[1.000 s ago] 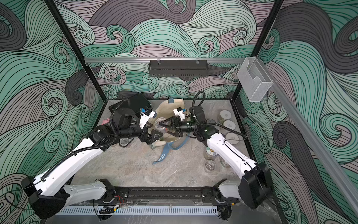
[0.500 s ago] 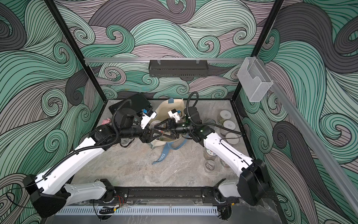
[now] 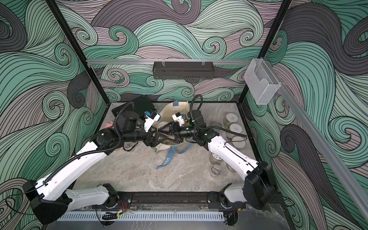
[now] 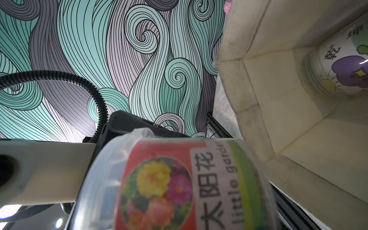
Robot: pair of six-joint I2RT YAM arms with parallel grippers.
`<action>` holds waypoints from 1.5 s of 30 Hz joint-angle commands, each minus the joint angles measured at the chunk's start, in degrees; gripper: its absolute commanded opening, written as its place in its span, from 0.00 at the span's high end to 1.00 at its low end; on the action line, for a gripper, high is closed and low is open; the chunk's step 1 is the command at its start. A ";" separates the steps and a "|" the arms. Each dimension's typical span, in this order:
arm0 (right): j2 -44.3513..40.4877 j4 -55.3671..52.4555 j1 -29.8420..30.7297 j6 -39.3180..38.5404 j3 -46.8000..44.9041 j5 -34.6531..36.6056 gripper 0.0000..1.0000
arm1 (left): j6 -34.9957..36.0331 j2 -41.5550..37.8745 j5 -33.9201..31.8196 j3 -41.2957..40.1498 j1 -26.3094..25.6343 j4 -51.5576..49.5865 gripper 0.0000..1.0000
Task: Take out the seed jars from the canvas bag
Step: Pick up the seed jar from the canvas bag.
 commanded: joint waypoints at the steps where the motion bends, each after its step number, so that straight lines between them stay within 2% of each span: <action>1: 0.10 2.18 0.21 0.35 0.85 -1.19 0.31 | -0.04 -1.20 -1.18 -1.15 -0.20 3.14 0.10; 6: 0.12 2.01 0.16 0.61 0.99 -1.09 0.32 | 0.93 -2.52 -4.04 -4.25 -0.18 7.35 0.06; 15: -0.05 12.87 0.36 10.68 -1.86 -3.76 0.33 | 1.22 -4.76 -0.84 -12.85 -0.20 24.14 0.04; 19: -0.34 13.62 0.92 11.75 -2.52 -3.51 0.33 | 0.31 -4.78 1.64 -13.79 -0.20 29.08 0.06; 23: 0.01 13.98 1.73 12.18 -2.73 -3.27 0.33 | 0.37 -4.29 4.98 -12.71 -0.15 30.08 0.11; 30: 0.45 16.43 1.96 14.23 -2.98 -3.36 0.33 | 0.60 -5.40 2.87 -12.96 -0.15 28.82 0.24; 38: 0.71 16.52 1.91 14.49 -3.18 -3.05 0.32 | 0.94 -6.15 1.43 -13.58 -0.20 27.64 0.47; 45: 0.92 16.25 1.91 14.49 -2.88 -2.90 0.29 | 1.28 -6.47 0.82 -13.67 -0.20 27.41 0.51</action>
